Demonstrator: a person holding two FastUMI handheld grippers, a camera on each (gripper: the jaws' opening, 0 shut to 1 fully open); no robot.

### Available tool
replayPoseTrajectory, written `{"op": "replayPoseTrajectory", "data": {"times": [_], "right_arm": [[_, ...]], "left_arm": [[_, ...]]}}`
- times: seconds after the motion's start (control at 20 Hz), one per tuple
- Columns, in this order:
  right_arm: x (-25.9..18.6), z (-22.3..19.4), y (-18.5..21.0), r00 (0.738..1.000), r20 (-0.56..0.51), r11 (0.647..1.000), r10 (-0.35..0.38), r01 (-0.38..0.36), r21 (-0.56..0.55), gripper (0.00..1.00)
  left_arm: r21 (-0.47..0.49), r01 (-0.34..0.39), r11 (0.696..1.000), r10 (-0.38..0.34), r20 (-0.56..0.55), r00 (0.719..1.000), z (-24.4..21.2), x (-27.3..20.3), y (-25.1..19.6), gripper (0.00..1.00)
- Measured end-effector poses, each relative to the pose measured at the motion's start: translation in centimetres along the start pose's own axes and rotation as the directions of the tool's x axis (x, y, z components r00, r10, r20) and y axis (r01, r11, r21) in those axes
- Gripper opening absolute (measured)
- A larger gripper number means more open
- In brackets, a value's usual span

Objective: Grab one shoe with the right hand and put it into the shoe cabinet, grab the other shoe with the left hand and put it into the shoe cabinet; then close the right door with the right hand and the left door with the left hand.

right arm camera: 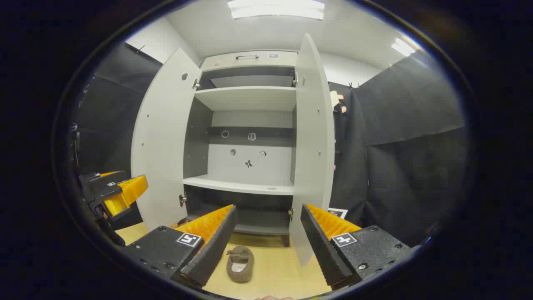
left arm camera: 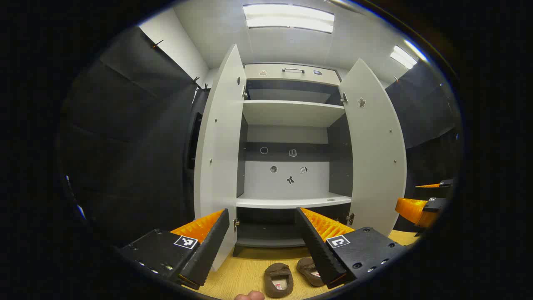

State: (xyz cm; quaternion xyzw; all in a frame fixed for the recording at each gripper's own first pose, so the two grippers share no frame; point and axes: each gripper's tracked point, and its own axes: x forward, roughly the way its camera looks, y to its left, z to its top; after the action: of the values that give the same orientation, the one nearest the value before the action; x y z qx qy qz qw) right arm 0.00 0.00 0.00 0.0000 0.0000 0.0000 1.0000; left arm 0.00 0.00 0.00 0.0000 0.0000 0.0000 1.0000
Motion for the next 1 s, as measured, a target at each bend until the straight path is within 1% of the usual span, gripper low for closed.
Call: {"op": "replayPoseTrajectory", "data": {"times": [0.3, 0.65, 0.9, 1.0], "right_arm": [[-0.1, 0.1, 0.1, 1.0, 0.002, 1.0, 0.0, 0.0, -0.012, 0.99], [0.4, -0.6, 0.9, 1.0, -0.019, 1.0, 0.022, -0.022, -0.013, 0.99], [2.3, -3.0, 3.3, 0.993, -0.081, 0.996, 0.084, -0.087, -0.027, 0.99], [3.3, -4.4, 4.8, 0.987, -0.105, 0.991, 0.123, -0.127, -0.036, 1.0]], "left_arm": [[-0.002, 0.002, 1.0, -0.002, -0.002, 1.0, -0.1, 0.0, -0.1, 0.96], [0.008, -0.009, 1.0, 0.009, 0.003, 1.0, 0.1, -0.1, 0.4, 0.96], [0.007, -0.017, 1.0, 0.017, 0.002, 1.0, 0.3, -0.4, 0.7, 0.96], [0.01, -0.028, 1.0, 0.028, 0.002, 1.0, 0.4, -0.7, 1.1, 0.96]]}}
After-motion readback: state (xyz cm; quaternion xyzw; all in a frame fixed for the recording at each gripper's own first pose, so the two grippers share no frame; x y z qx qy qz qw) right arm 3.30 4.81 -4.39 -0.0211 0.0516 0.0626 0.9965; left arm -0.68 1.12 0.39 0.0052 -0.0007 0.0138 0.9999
